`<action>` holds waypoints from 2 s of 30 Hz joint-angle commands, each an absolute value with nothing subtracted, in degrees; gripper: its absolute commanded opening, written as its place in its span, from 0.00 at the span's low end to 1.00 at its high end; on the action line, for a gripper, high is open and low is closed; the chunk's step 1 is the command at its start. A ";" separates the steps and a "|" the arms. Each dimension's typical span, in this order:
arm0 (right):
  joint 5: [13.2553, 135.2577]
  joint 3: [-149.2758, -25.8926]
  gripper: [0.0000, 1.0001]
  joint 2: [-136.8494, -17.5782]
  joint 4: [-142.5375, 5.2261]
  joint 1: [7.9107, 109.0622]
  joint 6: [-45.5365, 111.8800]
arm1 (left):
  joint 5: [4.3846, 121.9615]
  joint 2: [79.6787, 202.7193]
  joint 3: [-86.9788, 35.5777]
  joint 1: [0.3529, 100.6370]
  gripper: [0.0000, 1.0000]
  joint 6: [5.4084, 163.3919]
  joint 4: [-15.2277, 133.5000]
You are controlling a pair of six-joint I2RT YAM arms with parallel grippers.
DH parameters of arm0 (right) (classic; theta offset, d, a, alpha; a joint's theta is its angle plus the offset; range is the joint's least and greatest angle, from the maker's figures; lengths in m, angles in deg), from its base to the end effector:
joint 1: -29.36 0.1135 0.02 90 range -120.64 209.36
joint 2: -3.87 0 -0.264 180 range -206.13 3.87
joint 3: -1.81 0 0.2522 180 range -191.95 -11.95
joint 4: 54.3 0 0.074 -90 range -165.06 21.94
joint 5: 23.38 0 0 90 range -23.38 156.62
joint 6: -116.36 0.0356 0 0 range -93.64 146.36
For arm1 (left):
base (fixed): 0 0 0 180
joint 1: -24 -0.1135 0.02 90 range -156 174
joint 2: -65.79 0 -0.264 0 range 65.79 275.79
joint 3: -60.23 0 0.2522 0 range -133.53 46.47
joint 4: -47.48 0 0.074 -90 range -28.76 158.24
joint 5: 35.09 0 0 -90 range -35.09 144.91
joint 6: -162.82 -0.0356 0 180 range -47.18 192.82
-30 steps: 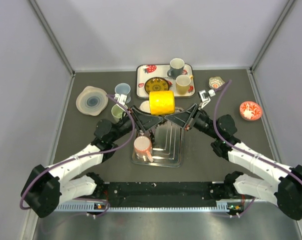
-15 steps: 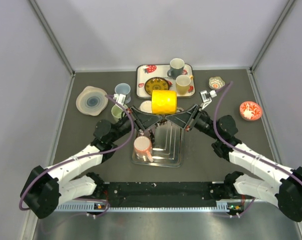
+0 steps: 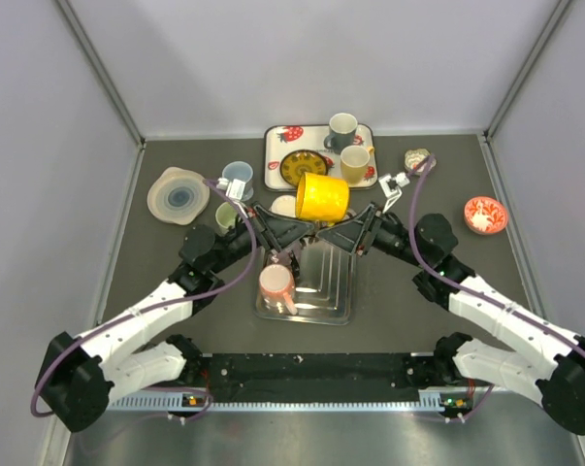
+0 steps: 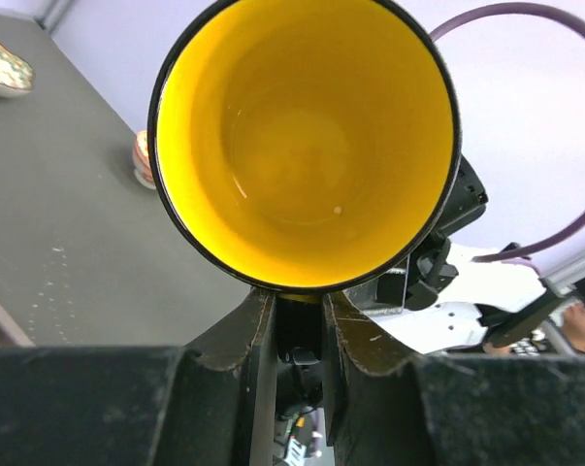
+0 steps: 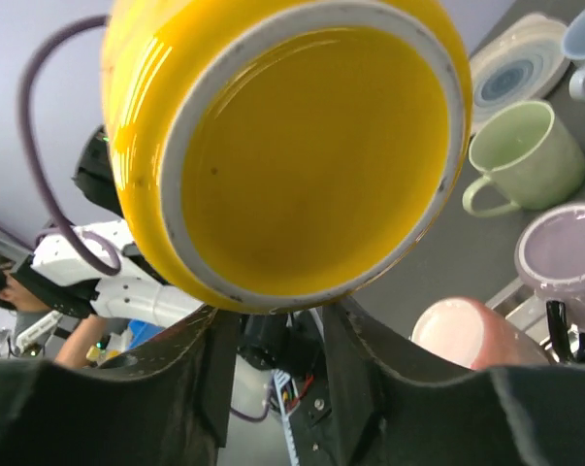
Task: Turn the mug right side up
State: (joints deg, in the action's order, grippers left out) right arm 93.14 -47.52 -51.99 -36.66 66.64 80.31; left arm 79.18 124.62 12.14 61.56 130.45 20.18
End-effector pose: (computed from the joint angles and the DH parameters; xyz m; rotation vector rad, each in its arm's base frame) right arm 0.1704 0.1497 0.3237 -0.2144 1.5968 1.6007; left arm 0.1759 -0.1537 0.3227 0.1594 1.5055 -1.6510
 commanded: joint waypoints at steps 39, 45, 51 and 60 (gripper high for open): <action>81.12 -55.46 0.54 -42.54 -79.66 67.94 54.40 | 12.54 100.50 -2.40 55.21 0.00 100.68 106.68; 81.47 -54.93 0.54 -41.66 -79.92 67.94 54.13 | 27.91 104.63 2.96 35.89 0.00 98.57 99.66; 81.64 -53.35 0.54 -40.26 -79.75 67.94 54.31 | 37.32 115.35 4.46 24.44 0.00 102.69 90.87; 81.38 -51.33 0.53 -39.46 -79.75 67.94 54.22 | 45.41 126.34 1.29 21.53 0.00 104.46 84.45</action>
State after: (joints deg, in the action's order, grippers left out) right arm 81.82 -51.65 -40.54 -81.21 67.49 54.87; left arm 39.54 124.62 5.13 21.56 102.97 93.84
